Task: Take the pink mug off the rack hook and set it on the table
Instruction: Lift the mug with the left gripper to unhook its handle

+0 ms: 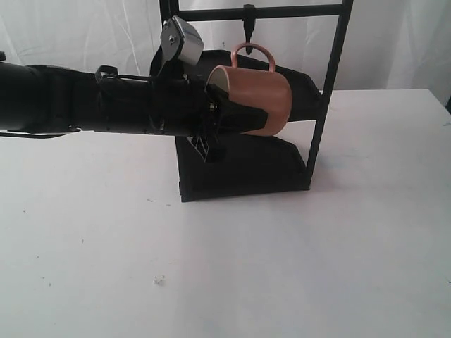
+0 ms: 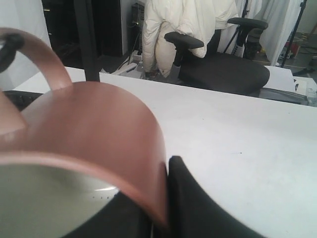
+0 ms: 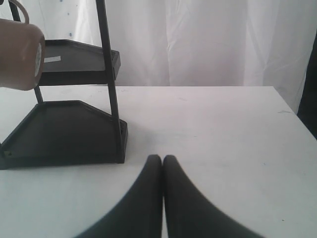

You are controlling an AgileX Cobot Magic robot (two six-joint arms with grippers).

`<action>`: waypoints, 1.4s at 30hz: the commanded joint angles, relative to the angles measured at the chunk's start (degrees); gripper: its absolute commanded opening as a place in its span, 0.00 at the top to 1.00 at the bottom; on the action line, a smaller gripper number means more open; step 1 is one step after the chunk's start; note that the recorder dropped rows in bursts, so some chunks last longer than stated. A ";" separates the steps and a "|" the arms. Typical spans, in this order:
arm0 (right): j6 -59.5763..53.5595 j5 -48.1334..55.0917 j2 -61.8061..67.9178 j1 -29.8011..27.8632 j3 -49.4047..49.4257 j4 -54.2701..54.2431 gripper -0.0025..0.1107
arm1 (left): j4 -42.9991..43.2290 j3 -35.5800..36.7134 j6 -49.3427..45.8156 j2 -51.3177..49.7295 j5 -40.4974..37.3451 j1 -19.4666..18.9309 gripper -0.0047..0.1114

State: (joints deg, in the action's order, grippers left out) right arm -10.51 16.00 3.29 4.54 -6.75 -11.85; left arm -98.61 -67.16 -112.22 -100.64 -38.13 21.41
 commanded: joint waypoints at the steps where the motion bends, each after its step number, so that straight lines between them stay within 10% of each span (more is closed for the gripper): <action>1: 0.24 -0.70 0.15 0.13 0.12 -0.20 0.98 | -1.34 -0.24 -3.27 0.00 -2.27 -0.11 0.96; 42: 0.24 -0.70 0.15 0.13 0.12 -0.20 0.98 | 5.64 -4.25 9.52 0.68 -6.03 -0.11 0.96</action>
State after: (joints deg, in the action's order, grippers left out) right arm -10.51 16.00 3.29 4.54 -6.75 -11.85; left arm -93.68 -70.96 -104.44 -100.95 -42.30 21.41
